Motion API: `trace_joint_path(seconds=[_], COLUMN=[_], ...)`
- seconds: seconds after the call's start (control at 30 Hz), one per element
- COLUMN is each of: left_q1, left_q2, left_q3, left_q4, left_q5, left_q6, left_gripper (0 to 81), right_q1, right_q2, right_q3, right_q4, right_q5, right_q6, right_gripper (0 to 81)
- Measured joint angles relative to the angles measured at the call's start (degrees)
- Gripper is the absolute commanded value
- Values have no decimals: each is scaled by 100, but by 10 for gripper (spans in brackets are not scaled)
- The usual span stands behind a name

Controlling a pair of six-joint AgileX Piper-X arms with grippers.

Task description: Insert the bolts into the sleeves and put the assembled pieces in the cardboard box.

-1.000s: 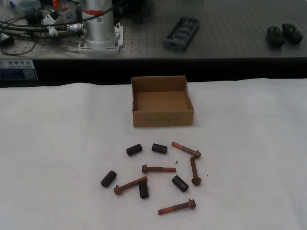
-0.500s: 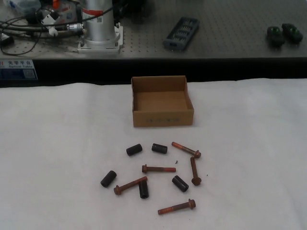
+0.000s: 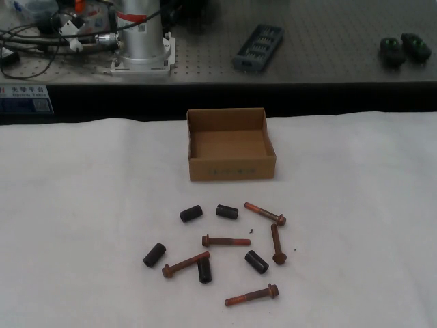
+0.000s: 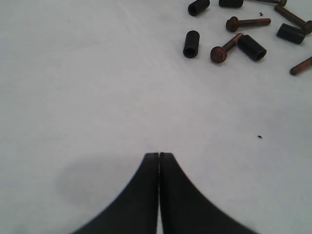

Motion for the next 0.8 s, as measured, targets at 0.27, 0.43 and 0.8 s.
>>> trace_joint_path(seconds=[0.27,0.43,0.8], left_q1=[0,0,0], left_q2=[0,0,0], left_q3=[0,0,0], left_q4=[9,9,9], left_q5=[-80,-80,-80], left_q6=[0,0,0], left_gripper=[7,7,7], right_q1=[0,0,0], right_q2=[0,0,0], right_q3=[0,0,0], right_q4=[0,0,0], right_q5=[0,0,0], right_q6=[27,27,34], right_gripper=[29,29,29])
